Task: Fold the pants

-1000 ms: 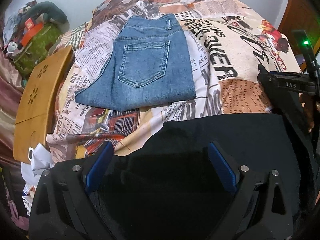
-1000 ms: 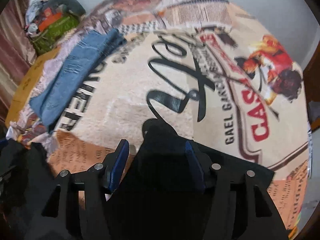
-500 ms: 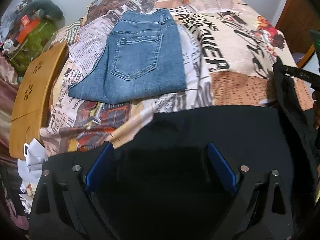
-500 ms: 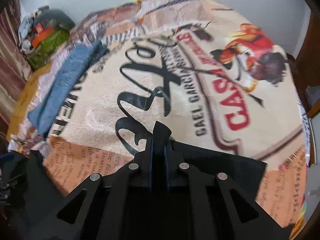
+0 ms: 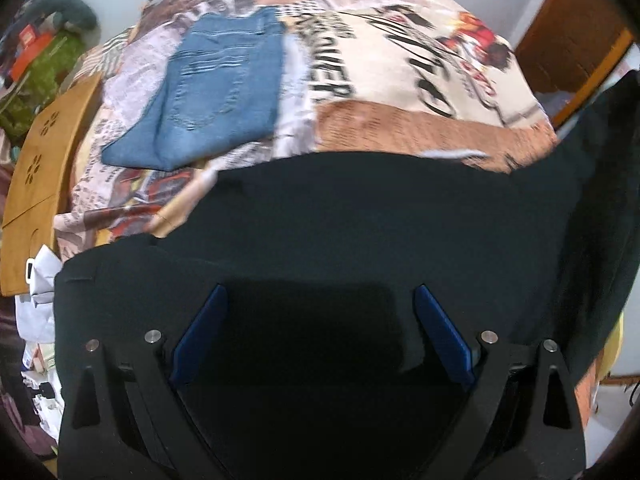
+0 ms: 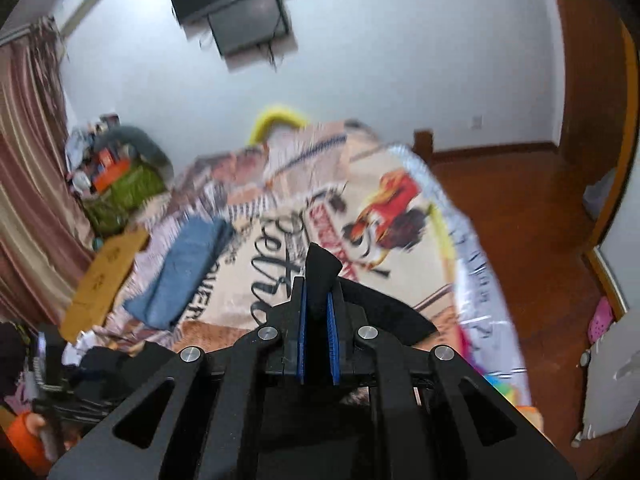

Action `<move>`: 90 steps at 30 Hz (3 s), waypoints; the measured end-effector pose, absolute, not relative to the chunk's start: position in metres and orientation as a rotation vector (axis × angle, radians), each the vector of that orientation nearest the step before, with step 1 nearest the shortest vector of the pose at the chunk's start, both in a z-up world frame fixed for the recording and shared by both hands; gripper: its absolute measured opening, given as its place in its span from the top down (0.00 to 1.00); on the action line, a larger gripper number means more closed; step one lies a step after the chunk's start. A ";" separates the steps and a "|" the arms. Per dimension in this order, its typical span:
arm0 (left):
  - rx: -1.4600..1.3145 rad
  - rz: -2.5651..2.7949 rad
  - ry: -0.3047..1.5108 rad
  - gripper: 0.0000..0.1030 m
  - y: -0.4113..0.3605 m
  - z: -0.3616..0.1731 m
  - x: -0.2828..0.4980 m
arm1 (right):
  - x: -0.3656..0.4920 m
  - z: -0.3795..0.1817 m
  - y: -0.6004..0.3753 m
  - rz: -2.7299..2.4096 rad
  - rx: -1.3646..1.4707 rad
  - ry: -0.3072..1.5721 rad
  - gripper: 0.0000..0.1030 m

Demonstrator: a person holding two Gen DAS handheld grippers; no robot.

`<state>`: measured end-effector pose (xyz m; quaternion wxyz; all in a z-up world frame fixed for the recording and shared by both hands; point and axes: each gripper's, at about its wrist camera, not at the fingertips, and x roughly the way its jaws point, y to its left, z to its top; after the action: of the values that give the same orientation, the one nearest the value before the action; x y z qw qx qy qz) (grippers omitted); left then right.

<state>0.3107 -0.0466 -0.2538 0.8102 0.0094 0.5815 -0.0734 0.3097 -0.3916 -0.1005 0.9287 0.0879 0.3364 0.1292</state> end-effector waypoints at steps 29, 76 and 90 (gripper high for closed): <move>0.094 -0.228 1.230 0.02 -0.092 -0.256 0.283 | 0.196 -0.240 -0.442 -0.047 0.090 1.016 0.50; -0.240 0.165 1.227 0.02 0.202 -0.305 0.277 | 0.346 -0.246 -0.045 0.707 -0.316 1.088 0.38; -0.167 0.074 1.165 0.47 0.177 -0.299 0.272 | 0.375 -0.290 -0.019 0.774 -0.274 1.244 0.81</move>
<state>0.2716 0.1772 -0.2989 0.8310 -0.0789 0.5495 0.0348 0.3753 -0.0185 -0.2901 0.7347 -0.1246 0.5662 0.3523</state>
